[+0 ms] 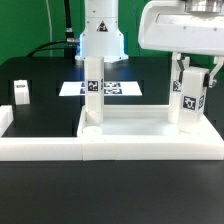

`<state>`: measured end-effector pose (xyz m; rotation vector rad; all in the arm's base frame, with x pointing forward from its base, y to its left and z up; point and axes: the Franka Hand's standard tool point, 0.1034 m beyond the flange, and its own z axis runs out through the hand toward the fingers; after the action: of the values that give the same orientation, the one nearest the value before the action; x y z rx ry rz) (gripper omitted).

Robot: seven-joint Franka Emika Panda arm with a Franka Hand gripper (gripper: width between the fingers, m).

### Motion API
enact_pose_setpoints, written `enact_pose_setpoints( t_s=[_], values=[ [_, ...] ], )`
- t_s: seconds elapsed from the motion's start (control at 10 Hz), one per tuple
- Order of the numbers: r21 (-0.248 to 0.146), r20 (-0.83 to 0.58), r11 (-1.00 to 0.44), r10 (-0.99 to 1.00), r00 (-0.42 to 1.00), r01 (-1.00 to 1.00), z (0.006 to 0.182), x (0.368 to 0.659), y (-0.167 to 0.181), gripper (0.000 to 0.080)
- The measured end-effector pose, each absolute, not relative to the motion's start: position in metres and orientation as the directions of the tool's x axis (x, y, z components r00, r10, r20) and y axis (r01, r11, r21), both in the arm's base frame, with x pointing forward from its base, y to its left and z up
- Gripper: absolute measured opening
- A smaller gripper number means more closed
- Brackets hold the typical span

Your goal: Assemble desk

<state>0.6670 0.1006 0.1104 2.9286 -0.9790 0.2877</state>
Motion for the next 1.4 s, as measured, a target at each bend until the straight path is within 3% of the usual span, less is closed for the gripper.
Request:
enact_pose_setpoints(
  t_s=[0.8,1.0,1.2,1.4],
  values=[
    [-0.026,0.187,-0.78,-0.619,0.763,-0.626,0.1109,0.6669,0.1,0.0291],
    [-0.073,0.145,-0.563,-0.822,0.55,-0.823,0.1106,0.665,0.0962,0.0291],
    [-0.111,0.095,-0.226,-0.972,0.216,-0.968,0.1093,0.6611,0.0979,0.0291],
    [-0.155,-0.022,0.136,-0.991,-0.134,-0.979,0.1089,0.6581,0.1042,0.0292]
  ],
)
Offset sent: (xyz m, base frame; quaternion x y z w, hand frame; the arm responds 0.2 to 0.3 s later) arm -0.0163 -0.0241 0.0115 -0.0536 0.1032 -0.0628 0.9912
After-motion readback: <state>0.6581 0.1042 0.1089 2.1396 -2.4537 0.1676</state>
